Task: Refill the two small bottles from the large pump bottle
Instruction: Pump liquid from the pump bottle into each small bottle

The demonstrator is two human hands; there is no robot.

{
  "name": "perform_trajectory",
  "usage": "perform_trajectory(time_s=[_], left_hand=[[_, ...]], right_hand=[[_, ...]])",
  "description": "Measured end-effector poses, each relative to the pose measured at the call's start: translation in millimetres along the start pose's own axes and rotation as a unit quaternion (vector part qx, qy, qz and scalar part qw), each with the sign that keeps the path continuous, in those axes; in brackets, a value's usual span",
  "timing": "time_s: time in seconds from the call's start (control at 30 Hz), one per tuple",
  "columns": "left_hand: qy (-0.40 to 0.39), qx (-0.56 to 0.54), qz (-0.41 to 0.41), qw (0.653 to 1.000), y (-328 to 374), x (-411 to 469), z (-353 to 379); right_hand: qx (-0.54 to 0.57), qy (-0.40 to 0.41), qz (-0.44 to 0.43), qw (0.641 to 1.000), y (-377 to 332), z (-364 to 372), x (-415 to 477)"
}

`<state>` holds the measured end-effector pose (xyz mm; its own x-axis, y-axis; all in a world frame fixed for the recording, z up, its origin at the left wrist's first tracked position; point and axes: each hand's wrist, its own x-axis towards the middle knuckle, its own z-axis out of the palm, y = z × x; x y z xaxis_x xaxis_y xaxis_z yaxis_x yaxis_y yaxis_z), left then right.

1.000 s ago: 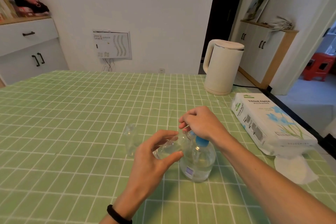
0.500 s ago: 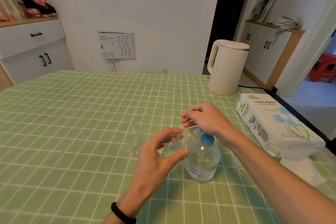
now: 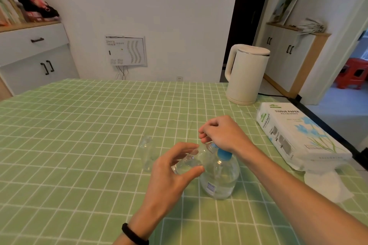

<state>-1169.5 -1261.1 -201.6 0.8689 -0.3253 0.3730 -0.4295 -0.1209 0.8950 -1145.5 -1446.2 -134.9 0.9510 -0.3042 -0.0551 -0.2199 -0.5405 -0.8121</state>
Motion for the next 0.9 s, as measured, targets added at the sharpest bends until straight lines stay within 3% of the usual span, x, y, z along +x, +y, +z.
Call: perform_trajectory(time_s=[0.2,0.7,0.9], left_hand=[[-0.002,-0.001,0.012,1.000,2.0,2.7,-2.2],[-0.006,0.004,0.009,1.000,-3.7,0.6,-0.7],[-0.001,0.003,0.009,1.000,0.8,1.6,-1.0]], right_hand=[[-0.030,-0.008,-0.030,0.999,-9.2,-5.0,1.4],[0.021,0.001,0.006,1.000,3.6,2.7,3.6],[0.045,0.014,-0.043,0.998,-4.5,-2.1,-0.1]])
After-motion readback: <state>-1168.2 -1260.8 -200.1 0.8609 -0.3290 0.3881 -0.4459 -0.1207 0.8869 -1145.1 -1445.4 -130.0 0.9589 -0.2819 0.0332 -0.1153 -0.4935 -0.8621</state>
